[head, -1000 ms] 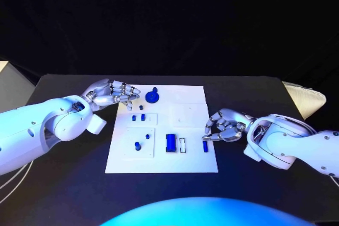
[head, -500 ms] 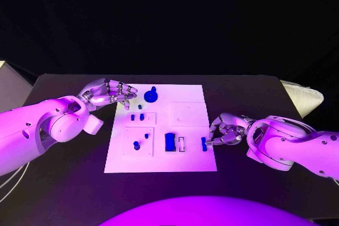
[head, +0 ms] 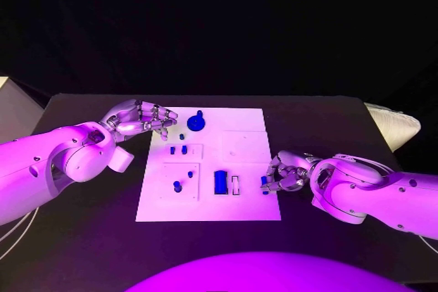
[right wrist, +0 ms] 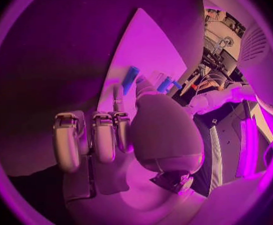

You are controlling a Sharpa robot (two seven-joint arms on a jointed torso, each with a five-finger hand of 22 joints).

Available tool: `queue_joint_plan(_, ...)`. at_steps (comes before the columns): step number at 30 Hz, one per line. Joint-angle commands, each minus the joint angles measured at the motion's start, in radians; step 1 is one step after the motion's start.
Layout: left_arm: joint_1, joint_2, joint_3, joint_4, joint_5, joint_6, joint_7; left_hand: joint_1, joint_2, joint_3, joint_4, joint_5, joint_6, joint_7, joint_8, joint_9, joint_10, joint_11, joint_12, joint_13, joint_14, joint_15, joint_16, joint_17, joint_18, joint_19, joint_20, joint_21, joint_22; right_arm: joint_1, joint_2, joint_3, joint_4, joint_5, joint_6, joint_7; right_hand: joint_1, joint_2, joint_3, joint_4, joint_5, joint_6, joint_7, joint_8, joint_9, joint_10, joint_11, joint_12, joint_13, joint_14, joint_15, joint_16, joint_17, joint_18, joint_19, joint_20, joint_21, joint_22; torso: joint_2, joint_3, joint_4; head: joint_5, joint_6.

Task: Assemble the parts on the task board

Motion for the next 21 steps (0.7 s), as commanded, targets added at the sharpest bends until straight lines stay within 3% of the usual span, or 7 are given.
queue_joint_plan(1,0.0,0.0,0.001,0.003,0.007,0.002,0.011,-0.002,0.005,0.0,0.007,0.002,0.0,0.003,0.005,-0.001,-0.006,0.001,-0.004,0.001,-0.005,0.005,-0.005,0.001,0.015,-0.006,0.0,0.002,-0.001,-0.007,0.009,-0.003,-0.001,-0.02,0.022,-0.02,-0.011,-0.003,-0.004,-0.001,0.007,0.004,0.001,-0.007,-0.004,0.078,-0.005,0.0,0.233,0.098,0.002,0.0,0.237,-0.01,0.102,0.005,0.005,0.252,0.0,0.0001,-0.0017,0.001,-0.002)
queue_joint_plan(5,0.0,-0.001,0.001,0.003,0.007,0.003,0.009,-0.002,0.005,0.0,0.007,0.002,0.0,0.003,0.005,-0.001,-0.006,0.001,-0.004,0.001,-0.005,0.005,-0.005,0.001,0.015,-0.006,0.0,0.002,-0.001,-0.009,0.016,-0.003,-0.003,-0.028,0.043,-0.022,-0.007,-0.003,-0.003,-0.004,0.008,0.008,-0.001,-0.006,-0.005,0.079,-0.007,0.0,0.233,0.099,0.001,0.001,0.239,-0.011,0.102,0.004,0.006,0.253,0.0,-0.0001,-0.001,0.001,-0.003)
queue_joint_plan(10,0.0,-0.001,0.001,0.003,0.007,0.004,0.006,-0.002,0.005,0.0,0.007,0.002,0.0,0.003,0.005,-0.001,-0.006,0.001,-0.004,0.001,-0.005,0.005,-0.005,0.001,0.015,-0.006,0.0,0.002,-0.001,-0.013,0.026,-0.003,-0.008,-0.06,0.056,-0.032,0.077,-0.019,0.024,-0.014,0.002,0.019,-0.005,-0.015,-0.017,0.078,-0.011,-0.001,0.233,0.099,-0.003,0.001,0.239,-0.011,0.102,0.0,0.007,0.254,0.0,-0.0001,-0.0007,0.0,-0.005)
queue_joint_plan(12,0.0,-0.001,0.001,0.003,0.007,0.005,0.005,-0.002,0.005,0.0,0.007,0.002,0.0,0.003,0.005,-0.001,-0.006,0.001,-0.004,0.001,-0.005,0.005,-0.005,0.001,0.015,-0.006,0.0,0.002,-0.001,-0.015,0.031,-0.003,-0.01,-0.086,0.058,-0.038,0.143,-0.02,0.066,-0.028,-0.004,0.022,-0.007,-0.022,-0.025,0.078,-0.014,-0.002,0.233,0.098,-0.005,0.0,0.239,-0.011,0.102,-0.002,0.006,0.254,0.0,0.0,-0.0009,0.0,-0.005)
queue_joint_plan(15,0.0,-0.002,0.001,0.003,0.007,0.006,0.003,-0.001,0.005,0.001,0.007,0.002,0.0,0.003,0.006,-0.002,-0.006,0.001,-0.004,0.001,-0.004,0.005,-0.004,0.002,0.015,-0.005,0.0,0.002,-0.001,-0.018,0.041,-0.003,-0.014,-0.138,0.06,-0.05,0.233,-0.044,0.168,-0.043,0.043,0.042,-0.005,-0.042,-0.049,0.076,-0.012,-0.004,0.232,0.098,-0.005,0.0,0.239,-0.011,0.103,-0.004,0.008,0.255,0.0,0.0005,-0.0003,0.001,-0.006)
queue_joint_plan(21,0.0,-0.004,0.001,0.003,0.007,0.007,0.0,-0.001,0.005,0.001,0.007,0.002,0.0,0.003,0.006,-0.002,-0.006,0.001,-0.004,0.001,-0.004,0.005,-0.004,0.002,0.015,-0.005,0.0,0.002,-0.001,-0.022,0.053,-0.003,-0.016,-0.201,0.051,-0.063,0.247,-0.09,0.309,-0.048,0.088,0.065,0.0,-0.059,-0.071,0.075,-0.01,-0.005,0.231,0.098,-0.002,0.0,0.238,-0.011,0.103,0.0,0.008,0.255,0.0,0.0004,-0.0004,0.002,-0.008)
